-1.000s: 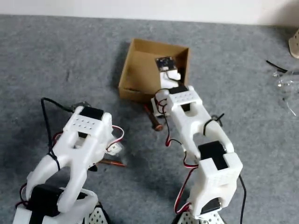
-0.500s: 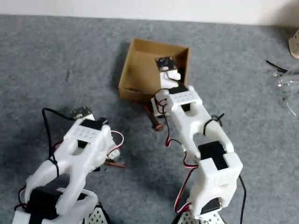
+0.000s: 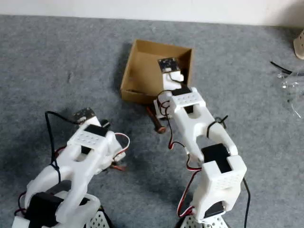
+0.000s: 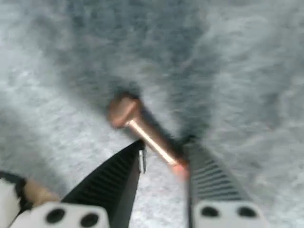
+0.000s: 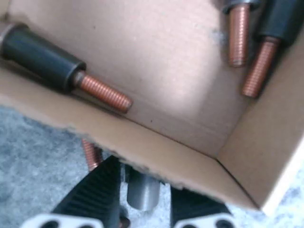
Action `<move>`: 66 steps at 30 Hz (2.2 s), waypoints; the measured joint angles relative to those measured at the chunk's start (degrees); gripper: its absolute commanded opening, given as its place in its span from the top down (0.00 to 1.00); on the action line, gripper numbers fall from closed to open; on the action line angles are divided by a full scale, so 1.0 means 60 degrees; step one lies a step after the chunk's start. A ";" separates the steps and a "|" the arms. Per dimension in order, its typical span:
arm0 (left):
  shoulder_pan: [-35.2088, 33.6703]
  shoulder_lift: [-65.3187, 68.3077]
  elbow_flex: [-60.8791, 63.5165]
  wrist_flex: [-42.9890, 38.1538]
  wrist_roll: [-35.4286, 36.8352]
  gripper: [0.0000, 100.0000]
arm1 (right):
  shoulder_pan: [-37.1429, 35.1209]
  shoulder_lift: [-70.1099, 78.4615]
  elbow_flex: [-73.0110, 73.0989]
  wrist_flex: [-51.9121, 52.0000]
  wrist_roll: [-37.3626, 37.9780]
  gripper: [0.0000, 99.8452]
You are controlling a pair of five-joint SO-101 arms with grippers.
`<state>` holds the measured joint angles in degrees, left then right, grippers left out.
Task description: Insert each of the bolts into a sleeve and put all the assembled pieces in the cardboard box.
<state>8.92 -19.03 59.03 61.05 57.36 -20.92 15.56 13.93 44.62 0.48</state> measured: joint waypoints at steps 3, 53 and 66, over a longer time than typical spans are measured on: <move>0.0000 0.0059 0.0029 -0.0073 0.0000 0.99 | 0.0000 0.0000 0.0000 0.0000 0.0000 1.00; -0.1201 -0.5070 -0.5026 0.1524 -0.7355 1.00 | -0.0806 -1.0359 1.0066 -0.6872 0.0015 1.00; -0.0015 -0.8923 -0.0615 -0.2476 -0.7370 1.00 | -0.2549 -1.3963 1.2484 -0.7165 0.0615 1.00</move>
<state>8.84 -72.57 55.34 46.20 13.14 -36.22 -68.22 88.84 1.63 4.18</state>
